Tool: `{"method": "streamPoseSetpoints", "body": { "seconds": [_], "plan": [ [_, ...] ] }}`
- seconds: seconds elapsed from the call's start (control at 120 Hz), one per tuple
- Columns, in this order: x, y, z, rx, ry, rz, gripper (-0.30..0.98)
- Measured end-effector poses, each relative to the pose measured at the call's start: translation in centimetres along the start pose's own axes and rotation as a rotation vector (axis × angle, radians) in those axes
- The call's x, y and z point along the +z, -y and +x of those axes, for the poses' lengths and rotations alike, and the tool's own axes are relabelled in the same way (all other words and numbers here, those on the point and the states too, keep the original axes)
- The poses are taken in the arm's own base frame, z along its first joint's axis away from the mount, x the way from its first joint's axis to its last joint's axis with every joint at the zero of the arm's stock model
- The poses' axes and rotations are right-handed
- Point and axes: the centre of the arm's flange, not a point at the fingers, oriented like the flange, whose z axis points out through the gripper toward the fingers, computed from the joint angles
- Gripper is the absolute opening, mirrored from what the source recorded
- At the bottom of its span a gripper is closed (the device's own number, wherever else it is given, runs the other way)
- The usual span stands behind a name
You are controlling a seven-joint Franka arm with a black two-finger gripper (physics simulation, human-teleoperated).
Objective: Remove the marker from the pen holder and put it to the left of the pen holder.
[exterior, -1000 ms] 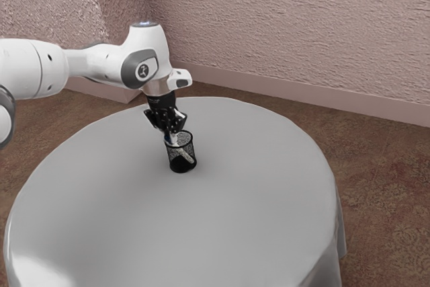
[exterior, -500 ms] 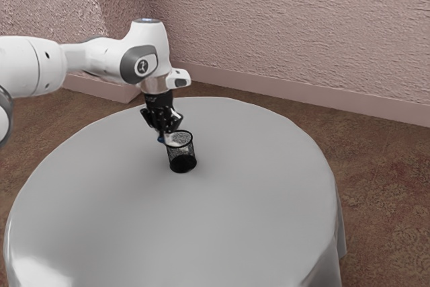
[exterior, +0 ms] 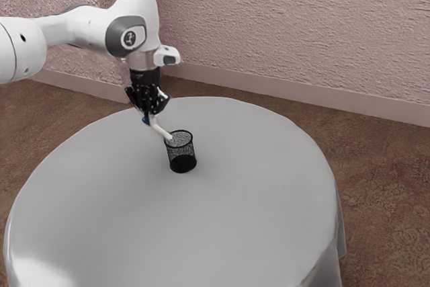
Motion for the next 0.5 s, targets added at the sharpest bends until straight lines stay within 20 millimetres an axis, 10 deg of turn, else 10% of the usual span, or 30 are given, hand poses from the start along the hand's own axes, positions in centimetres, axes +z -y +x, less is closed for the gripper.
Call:
{"method": "streamPoseSetpoints", "body": {
  "seconds": [0.217,0.5],
  "plan": [
    [-2.1,2.3,-1.5,-0.041,-0.016,0.013,-0.02],
    [0.3,5.0,-1.1,-0.079,0.027,-0.001,-0.02]
  ]
}}
